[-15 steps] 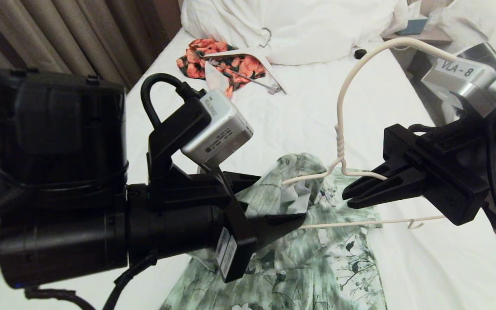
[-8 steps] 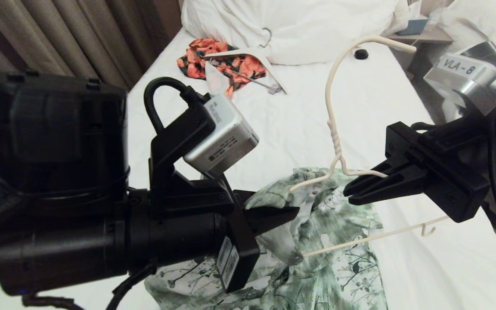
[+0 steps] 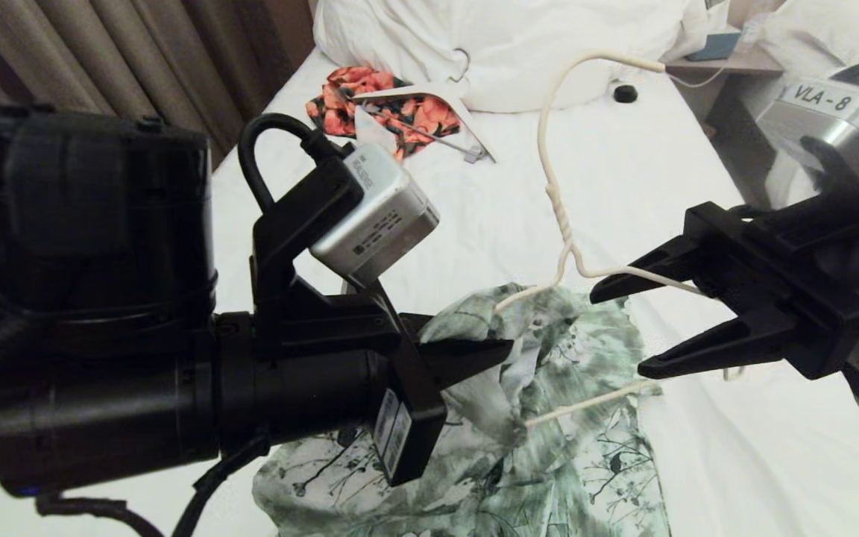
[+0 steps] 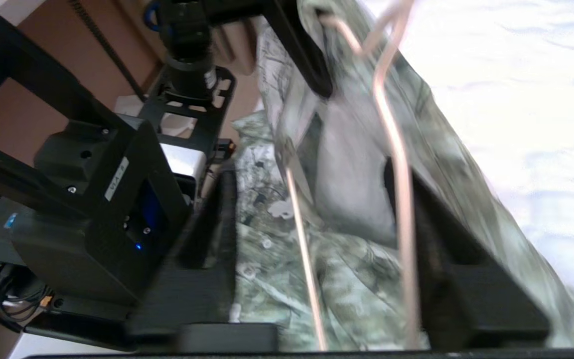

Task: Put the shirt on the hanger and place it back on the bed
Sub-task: Hook the other side of the shirt onto the hanger

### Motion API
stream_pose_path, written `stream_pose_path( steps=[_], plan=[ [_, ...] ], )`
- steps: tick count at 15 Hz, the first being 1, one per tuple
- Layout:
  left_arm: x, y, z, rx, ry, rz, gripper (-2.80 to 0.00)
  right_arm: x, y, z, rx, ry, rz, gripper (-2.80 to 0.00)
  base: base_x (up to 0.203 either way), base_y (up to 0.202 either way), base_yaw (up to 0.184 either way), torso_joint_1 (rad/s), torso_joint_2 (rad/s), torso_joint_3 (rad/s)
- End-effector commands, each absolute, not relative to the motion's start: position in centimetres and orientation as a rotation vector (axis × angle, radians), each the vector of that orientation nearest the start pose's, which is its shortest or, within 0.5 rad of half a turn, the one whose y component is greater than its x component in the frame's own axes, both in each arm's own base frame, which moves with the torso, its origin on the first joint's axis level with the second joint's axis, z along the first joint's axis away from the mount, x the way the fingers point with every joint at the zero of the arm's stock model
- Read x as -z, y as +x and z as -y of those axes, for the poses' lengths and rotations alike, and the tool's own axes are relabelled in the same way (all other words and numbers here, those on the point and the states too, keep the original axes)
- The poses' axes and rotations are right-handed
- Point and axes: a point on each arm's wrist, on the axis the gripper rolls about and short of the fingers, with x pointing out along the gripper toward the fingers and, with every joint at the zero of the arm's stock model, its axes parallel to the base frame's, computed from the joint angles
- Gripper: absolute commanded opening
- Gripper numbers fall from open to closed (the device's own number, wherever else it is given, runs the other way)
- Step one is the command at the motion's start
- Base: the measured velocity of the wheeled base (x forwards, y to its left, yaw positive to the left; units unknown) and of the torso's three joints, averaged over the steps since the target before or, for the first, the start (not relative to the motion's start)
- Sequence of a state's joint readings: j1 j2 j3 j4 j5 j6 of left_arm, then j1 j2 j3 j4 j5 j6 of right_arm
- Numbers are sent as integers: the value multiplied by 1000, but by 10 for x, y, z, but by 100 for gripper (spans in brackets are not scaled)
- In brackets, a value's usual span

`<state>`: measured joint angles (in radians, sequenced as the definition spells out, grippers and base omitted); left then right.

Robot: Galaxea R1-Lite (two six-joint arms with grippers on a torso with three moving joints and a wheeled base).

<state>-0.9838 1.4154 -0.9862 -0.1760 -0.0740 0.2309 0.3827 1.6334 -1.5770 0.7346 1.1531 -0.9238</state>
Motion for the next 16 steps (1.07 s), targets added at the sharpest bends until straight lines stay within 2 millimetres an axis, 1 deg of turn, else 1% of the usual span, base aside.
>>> stream_pose_path(
  steps=[1, 3, 6, 7, 8, 10, 11, 13, 14, 16],
  plan=[
    [-270, 132, 200, 1075, 321, -104, -280, -306, 230, -107, -1632, -380, -67, 0, 0, 0, 0, 0, 0, 0],
    [-268, 132, 201, 1073, 325, -114, -280, -313, 222, -85, -1559, -367, -91, 0, 0, 0, 0, 0, 0, 0],
    [-268, 138, 199, 1050, 319, -113, -280, -321, 205, -55, -1455, -335, -144, 0, 0, 0, 0, 0, 0, 0],
    [-271, 139, 198, 1043, 313, -108, -280, -322, 199, -46, -1422, -318, -169, -280, 0, 0, 0, 0, 0, 0],
    [-274, 139, 197, 1037, 304, -100, -280, -321, 195, -38, -1383, -304, -188, -280, 0, 0, 0, 0, 0, 0],
    [-284, 138, 196, 1028, 249, -87, -280, -322, 191, -27, -1330, -290, -212, -280, 0, 0, 0, 0, 0, 0],
    [-290, 137, 195, 1012, 211, -83, -280, -323, 185, -22, -1295, -289, -234, -280, 0, 0, 0, 0, 0, 0],
    [-293, 136, 192, 999, 180, -75, -280, -325, 171, -12, -1199, -298, -317, -280, 0, 0, 0, 0, 0, 0],
    [-296, 134, 190, 998, 151, -73, -280, -321, 166, -7, -1151, -286, -391, -280, 0, 0, 0, 0, 0, 0],
    [-300, 131, 187, 1001, 111, -55, -280, -316, 164, 2, -1092, -247, -445, -280, 0, 0, 0, 0, 0, 0]
  ],
)
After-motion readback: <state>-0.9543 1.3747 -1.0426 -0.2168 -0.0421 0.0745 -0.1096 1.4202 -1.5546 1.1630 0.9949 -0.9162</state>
